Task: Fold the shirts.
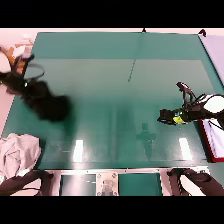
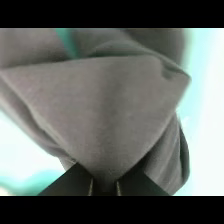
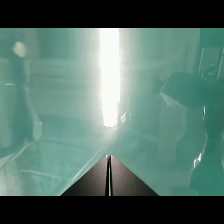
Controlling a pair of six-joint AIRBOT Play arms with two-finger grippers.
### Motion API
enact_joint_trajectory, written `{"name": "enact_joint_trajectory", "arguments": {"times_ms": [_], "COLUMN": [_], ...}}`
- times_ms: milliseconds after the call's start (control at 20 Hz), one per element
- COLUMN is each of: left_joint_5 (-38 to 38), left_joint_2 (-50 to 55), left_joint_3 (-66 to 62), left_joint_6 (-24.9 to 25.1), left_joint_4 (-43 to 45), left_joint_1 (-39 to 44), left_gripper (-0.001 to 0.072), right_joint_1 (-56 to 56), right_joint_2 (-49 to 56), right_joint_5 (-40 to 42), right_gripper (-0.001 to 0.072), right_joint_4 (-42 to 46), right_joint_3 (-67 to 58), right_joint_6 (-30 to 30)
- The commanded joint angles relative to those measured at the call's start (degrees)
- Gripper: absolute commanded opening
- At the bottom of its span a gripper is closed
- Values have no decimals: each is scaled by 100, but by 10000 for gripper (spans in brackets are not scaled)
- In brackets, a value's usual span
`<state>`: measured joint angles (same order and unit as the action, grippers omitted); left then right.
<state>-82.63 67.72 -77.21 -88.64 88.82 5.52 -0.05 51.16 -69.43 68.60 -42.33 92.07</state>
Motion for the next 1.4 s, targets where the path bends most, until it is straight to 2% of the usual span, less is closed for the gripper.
{"name": "enact_joint_trajectory", "arguments": {"times_ms": [0, 200, 250, 300, 350, 400, 500, 600, 650, 750, 900, 1000, 1150, 1250, 1300, 1350], "left_joint_5": [509, 1565, 1700, 1790, 1860, 1864, 1722, 1305, 992, 424, 354, 780, 2317, 2924, 3073, 3182], "left_joint_2": [-164, 323, 570, 809, 1069, 1294, 1491, 1449, 1434, 1414, 1414, 1414, 1506, 1775, 1945, 2083], "left_joint_3": [-789, -772, -772, -772, -772, -772, -774, -824, -872, -837, -199, 555, 1556, 1749, 1746, 1744], "left_joint_6": [-4, 26, 28, 50, 46, 48, 59, 61, 63, 66, 63, 205, 702, 1003, 1209, 1434], "left_joint_4": [-1209, -1805, -1823, -1849, -1895, -1937, -1814, -1781, -1770, -1751, -2109, -2691, -3840, -4483, -4817, -5182], "left_joint_1": [1202, 2417, 2605, 2734, 2813, 2820, 2669, 2225, 1950, 1368, 739, 691, 754, 754, 754, 754], "left_gripper": [28, 30, 45, 284, 620, 698, 698, 698, 698, 698, 698, 697, 697, 696, 622, 598], "right_joint_1": [2, -9, -9, -9, -11, -42, -184, -402, -496, -525, -472, -472, -358, -17, 173, 356], "right_joint_2": [-4, -4, -4, -4, -4, -4, -4, -4, -4, 11, 304, 723, 1438, 1641, 1639, 1639], "right_joint_5": [4, 85, 114, 136, 157, 153, 103, -15, -28, 68, 660, 896, 822, 831, 949, 1060], "right_gripper": [18, 19, 72, 206, 329, 379, 383, 480, 503, 502, 490, 486, 488, 487, 487, 487], "right_joint_4": [-66, -48, -50, -48, -48, -46, -48, -46, -48, -63, -417, -927, -1873, -1956, -1961, -1991], "right_joint_3": [2, 0, 0, 0, -2, -9, -42, -44, -20, 186, 726, 850, 852, 964, 1056, 1117], "right_joint_6": [0, -2, -2, -2, -2, -4, -90, -90, -87, -87, -131, -402, -1134, -1180, -1176, -1165]}}
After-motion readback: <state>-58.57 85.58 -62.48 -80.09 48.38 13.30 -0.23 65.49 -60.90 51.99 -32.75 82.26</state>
